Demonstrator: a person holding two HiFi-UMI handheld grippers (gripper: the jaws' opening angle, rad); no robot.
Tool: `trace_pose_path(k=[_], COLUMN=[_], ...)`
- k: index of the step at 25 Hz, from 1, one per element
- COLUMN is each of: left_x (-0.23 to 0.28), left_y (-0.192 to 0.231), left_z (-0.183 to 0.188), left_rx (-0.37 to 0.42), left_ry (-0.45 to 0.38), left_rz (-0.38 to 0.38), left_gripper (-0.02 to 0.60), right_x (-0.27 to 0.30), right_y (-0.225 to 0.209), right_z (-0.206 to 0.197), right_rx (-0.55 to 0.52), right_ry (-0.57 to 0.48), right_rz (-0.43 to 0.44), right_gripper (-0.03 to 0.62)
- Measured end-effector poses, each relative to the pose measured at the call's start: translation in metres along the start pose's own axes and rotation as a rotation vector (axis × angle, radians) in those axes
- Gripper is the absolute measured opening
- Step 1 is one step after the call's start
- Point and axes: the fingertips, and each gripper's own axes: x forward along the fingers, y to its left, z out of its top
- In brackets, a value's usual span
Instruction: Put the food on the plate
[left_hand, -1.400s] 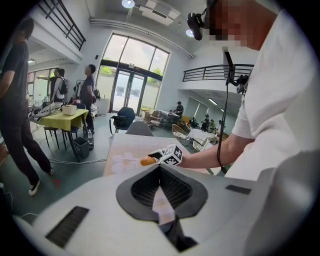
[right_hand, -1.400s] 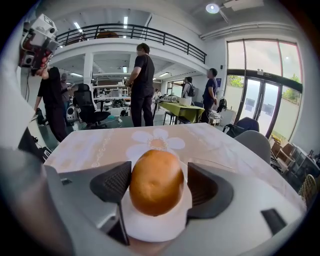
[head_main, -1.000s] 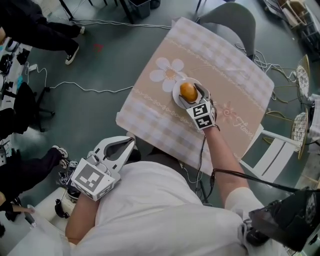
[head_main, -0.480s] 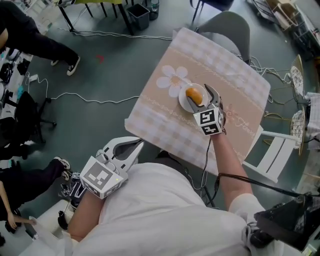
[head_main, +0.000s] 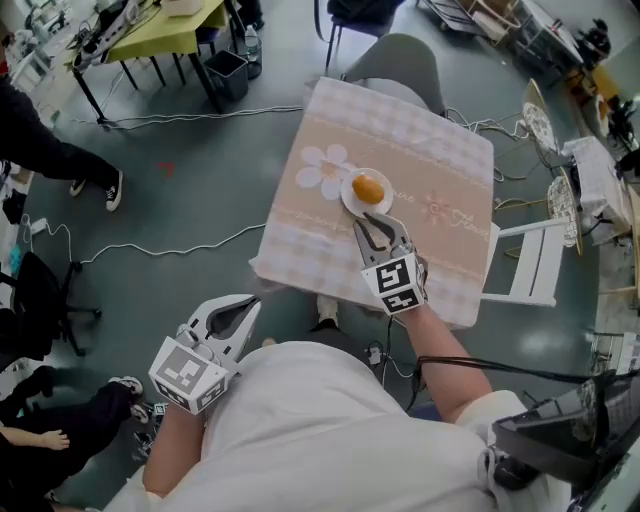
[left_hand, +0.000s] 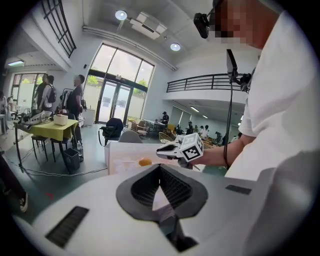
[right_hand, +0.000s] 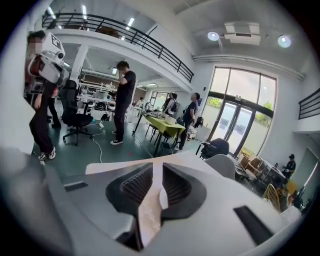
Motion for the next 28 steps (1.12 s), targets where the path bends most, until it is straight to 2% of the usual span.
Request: trace_pose_path(k=[2,6,12,17,22,28], left_x=[-0.018,-0.051,-0.078,-0.091,-0.100,-0.100], left_y=[0.000,-0.003,-0.015,-0.023,-0.040,-0.049], left_z=[-0.007,-0.024,-0.054,-0.066,-0.069,-0.075], left_rx=[0.008,0.035,0.064,0.075,0.088,0.092], left_ry=[-0.008,-0.007,0.000,-0.004,0.002,-0.001], left_rz=[-0.023,-0.070,-0.140,-0.204,-0.238,-0.264], left_gripper=[0.009,0.009,0.009,0.009,0.009,0.009], right_x=[-0.015,-0.048,-0.097,-0.122,-0.136,-0.151], right_y=[0.032,0.090,0.156,0.205,0.235,0.245], right_z=[0.003,0.012,0.017,0.032,0.048,0.060], right_rx=[0.033,0.066,0.121,0.122,0.087,-0.001], right_ry=[0.008,0.006,-0.006,-0.007,-0.017,-0.031], right_rz=[0.031,0.058,0.068,0.088,0.135,0.112], right_gripper=[0.043,0.018,0.014,0.014,0.014,0.012])
